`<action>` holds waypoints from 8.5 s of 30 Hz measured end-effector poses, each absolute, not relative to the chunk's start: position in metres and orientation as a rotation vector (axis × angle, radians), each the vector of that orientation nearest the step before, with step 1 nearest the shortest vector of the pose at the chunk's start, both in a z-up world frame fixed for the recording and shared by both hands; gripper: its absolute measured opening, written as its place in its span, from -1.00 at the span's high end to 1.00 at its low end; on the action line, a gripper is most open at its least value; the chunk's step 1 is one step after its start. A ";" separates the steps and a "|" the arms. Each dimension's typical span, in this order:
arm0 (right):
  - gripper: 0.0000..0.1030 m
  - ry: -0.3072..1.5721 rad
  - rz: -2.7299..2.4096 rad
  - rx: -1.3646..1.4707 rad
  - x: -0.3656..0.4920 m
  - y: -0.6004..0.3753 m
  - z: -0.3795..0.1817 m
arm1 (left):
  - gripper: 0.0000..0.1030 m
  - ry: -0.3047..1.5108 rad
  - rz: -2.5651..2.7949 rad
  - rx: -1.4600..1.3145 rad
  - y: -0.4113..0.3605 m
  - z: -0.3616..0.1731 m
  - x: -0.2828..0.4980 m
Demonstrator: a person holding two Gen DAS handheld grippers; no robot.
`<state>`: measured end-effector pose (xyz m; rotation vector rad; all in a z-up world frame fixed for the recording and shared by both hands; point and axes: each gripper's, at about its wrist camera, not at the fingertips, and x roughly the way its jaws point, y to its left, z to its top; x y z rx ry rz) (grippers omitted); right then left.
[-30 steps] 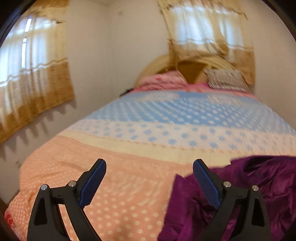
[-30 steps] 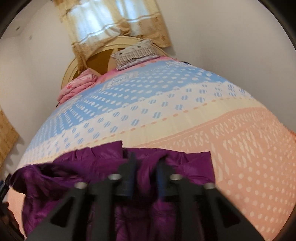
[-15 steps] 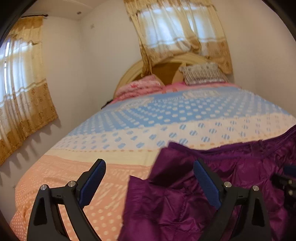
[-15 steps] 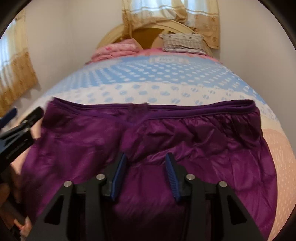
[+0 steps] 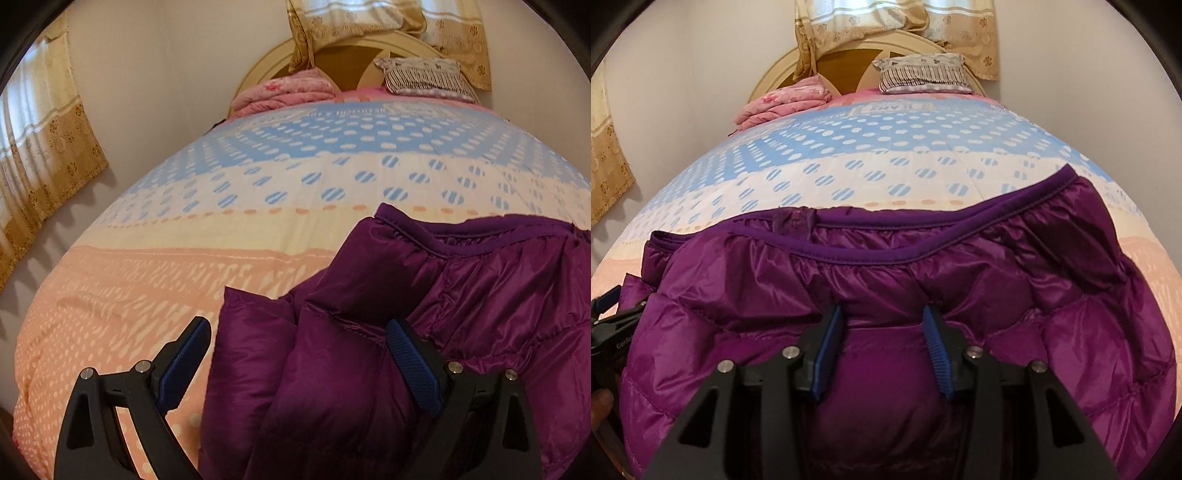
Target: Fold large clothes
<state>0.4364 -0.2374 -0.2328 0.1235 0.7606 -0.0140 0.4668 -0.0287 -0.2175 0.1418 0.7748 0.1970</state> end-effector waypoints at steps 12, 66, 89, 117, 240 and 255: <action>0.00 0.801 -0.051 0.124 0.440 -0.239 -0.241 | -0.92 0.832 0.165 0.114 -0.026 -0.226 0.477; -0.74 0.810 -0.121 0.014 0.399 -0.202 -0.213 | -0.97 0.788 0.050 0.055 -0.027 -0.188 0.408; -0.98 0.770 -0.170 -0.054 0.304 -0.177 -0.234 | -0.02 0.832 -0.026 -0.161 0.038 -0.230 0.345; -0.96 0.731 0.063 -0.049 0.233 -0.153 -0.214 | 0.89 0.618 0.026 -0.032 0.098 -0.118 0.269; -0.06 0.834 -0.309 0.237 0.387 -0.302 -0.245 | -0.98 0.798 -0.047 0.137 -0.166 -0.229 0.460; -0.08 0.674 -0.285 0.282 0.358 -0.307 -0.195 | -0.98 0.717 -0.084 0.025 -0.133 -0.186 0.444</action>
